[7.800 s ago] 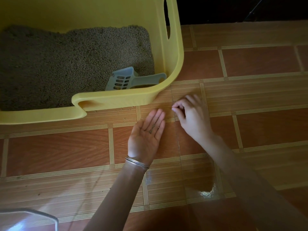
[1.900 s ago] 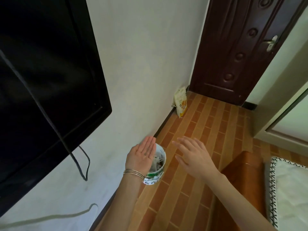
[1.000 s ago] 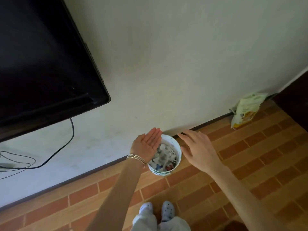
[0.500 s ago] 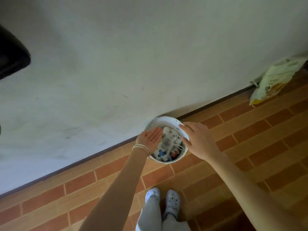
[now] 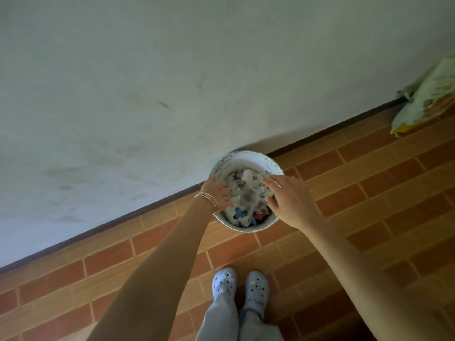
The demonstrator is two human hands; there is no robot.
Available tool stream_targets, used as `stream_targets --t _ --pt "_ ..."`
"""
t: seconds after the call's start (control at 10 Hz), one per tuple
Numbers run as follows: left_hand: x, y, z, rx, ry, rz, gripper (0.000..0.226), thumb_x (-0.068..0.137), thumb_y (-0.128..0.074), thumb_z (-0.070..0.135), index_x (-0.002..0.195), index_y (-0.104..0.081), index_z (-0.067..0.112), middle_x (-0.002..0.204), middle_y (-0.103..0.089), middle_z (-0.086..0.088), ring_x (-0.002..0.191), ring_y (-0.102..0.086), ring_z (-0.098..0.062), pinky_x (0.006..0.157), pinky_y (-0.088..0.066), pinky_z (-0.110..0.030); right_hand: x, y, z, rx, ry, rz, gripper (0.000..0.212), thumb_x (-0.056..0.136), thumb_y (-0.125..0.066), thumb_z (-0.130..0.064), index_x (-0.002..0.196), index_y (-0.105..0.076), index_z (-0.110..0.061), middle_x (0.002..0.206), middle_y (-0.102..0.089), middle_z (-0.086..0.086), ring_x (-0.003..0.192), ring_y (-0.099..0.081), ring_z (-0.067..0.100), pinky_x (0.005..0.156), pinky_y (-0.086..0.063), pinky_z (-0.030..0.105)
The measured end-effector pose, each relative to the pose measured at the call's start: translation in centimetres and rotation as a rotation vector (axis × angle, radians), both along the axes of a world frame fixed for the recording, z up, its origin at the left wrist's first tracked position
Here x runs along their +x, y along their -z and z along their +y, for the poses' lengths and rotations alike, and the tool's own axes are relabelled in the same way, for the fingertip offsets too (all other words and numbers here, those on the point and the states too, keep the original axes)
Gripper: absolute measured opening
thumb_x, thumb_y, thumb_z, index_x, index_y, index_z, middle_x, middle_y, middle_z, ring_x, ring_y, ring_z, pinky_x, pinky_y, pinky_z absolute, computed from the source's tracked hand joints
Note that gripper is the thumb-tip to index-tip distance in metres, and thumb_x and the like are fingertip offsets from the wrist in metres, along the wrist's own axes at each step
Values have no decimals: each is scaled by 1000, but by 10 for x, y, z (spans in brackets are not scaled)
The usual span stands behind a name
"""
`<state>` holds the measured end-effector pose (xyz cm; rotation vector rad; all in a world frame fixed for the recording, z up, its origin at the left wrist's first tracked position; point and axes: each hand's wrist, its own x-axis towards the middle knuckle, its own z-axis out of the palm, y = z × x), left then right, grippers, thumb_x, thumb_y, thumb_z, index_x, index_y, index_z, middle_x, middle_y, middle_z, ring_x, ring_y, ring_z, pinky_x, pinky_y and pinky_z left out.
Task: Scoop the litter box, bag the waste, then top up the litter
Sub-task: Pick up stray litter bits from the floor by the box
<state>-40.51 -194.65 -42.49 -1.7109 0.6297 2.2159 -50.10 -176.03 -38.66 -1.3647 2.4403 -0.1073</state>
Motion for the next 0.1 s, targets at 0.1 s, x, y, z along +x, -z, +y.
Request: stream_targets --t 0.1 --pt "-5 -10 -2 -169 133 84 52 104 -14 23 141 -17 -13 147 -22 -22 139 -17 -35 99 -34 -16 -1 -2 -1 16 -8 -19 48 92 -47 -37 137 -38 -23 138 -46 -1 126 -43 18 107 -33 43"
